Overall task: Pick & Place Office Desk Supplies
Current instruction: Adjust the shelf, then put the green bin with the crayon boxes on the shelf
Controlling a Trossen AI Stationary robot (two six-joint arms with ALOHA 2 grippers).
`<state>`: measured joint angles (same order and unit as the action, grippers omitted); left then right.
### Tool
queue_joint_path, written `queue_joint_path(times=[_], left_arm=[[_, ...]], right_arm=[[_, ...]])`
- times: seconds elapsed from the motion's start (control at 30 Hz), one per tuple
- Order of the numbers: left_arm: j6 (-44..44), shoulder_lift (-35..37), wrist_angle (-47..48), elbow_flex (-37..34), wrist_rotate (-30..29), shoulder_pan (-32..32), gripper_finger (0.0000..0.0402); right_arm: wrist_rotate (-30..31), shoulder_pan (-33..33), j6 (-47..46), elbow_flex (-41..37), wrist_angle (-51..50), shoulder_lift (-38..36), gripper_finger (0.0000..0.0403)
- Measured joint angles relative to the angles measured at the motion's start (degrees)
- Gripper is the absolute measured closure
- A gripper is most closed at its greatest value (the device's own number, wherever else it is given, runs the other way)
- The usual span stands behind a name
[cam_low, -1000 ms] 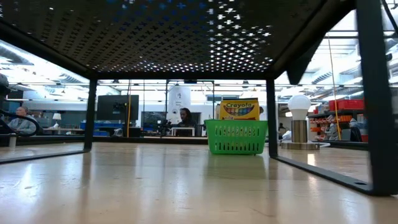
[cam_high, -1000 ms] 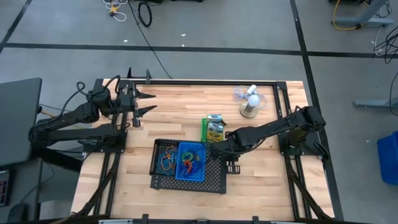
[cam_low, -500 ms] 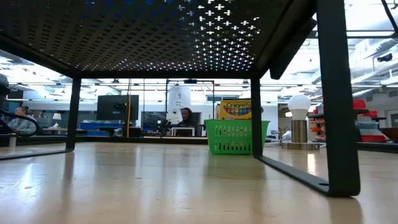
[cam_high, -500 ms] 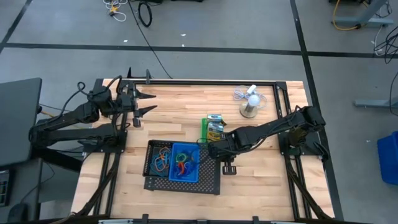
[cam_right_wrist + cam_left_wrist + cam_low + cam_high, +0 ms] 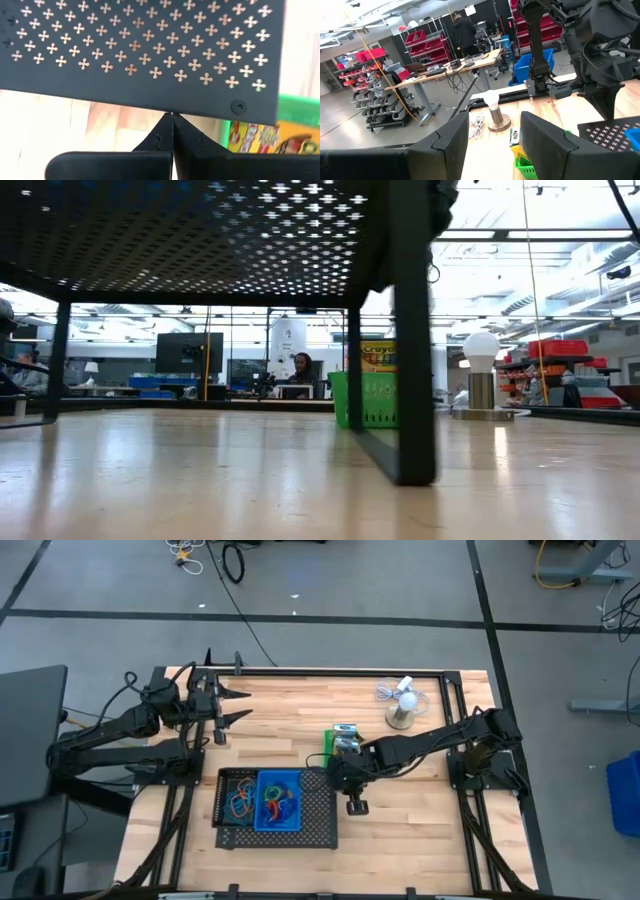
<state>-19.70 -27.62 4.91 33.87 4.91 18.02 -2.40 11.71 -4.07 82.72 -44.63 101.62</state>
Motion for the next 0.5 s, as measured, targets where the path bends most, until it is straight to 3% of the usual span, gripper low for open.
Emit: queue_joint_path(times=[0.3,0.5], left_arm=[[0.0,0.0,0.0,0.0,0.0,0.0,0.0214],[0.1,0.0,0.1,0.0,0.0,0.0,0.0214]], right_arm=[[0.2,-1.5,3.9,0.0,5.8,0.0,0.0403],[5.6,-2.4,1.2,0.0,-6.4,0.0,0.04]])
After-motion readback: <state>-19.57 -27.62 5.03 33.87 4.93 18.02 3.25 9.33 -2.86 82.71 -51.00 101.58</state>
